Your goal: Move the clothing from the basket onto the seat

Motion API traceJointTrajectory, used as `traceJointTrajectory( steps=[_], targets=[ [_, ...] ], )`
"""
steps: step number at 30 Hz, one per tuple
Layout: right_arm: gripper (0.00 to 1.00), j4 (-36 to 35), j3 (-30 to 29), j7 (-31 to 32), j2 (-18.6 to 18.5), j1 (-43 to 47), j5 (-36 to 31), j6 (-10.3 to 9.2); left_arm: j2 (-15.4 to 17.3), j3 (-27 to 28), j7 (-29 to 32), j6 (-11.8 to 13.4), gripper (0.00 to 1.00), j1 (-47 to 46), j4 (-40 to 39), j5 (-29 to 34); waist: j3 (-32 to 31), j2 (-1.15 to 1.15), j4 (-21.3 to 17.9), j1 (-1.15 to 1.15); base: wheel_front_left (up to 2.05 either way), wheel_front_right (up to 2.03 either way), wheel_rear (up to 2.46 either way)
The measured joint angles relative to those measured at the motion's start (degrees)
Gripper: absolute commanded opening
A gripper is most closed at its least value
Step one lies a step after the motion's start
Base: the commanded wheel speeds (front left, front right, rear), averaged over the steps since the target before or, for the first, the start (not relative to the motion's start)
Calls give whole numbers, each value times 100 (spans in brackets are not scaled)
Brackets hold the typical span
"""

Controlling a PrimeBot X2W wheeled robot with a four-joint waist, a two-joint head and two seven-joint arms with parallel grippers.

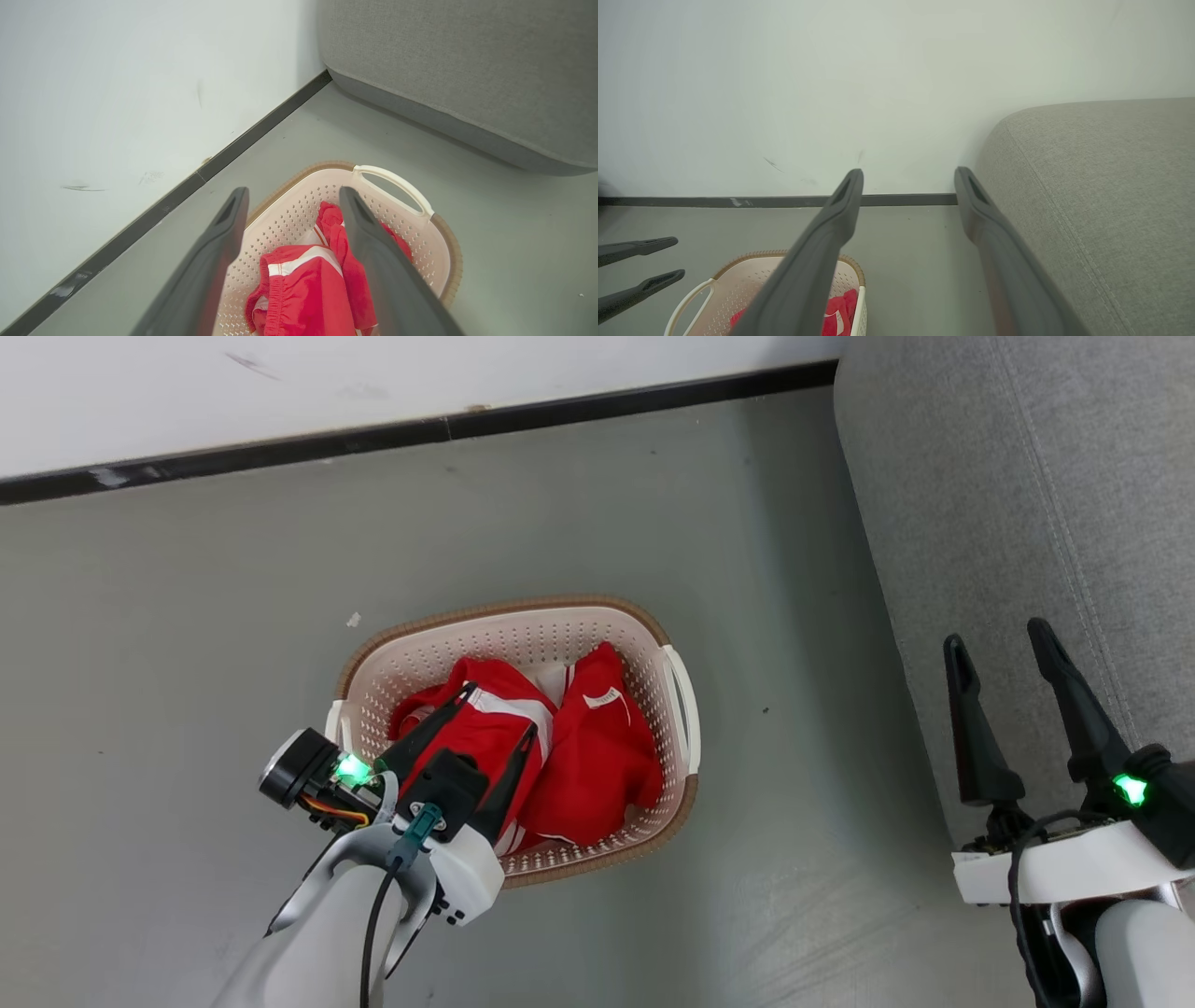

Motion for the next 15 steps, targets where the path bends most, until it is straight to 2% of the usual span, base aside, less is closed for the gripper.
traceJointTrajectory(
  steps=[15],
  targets=[
    [100,-71,102,0,-1,-600,133,0,65,-77,-1,5,100,-548,778,299,867,0,-337,0,0,0,0]
  ],
)
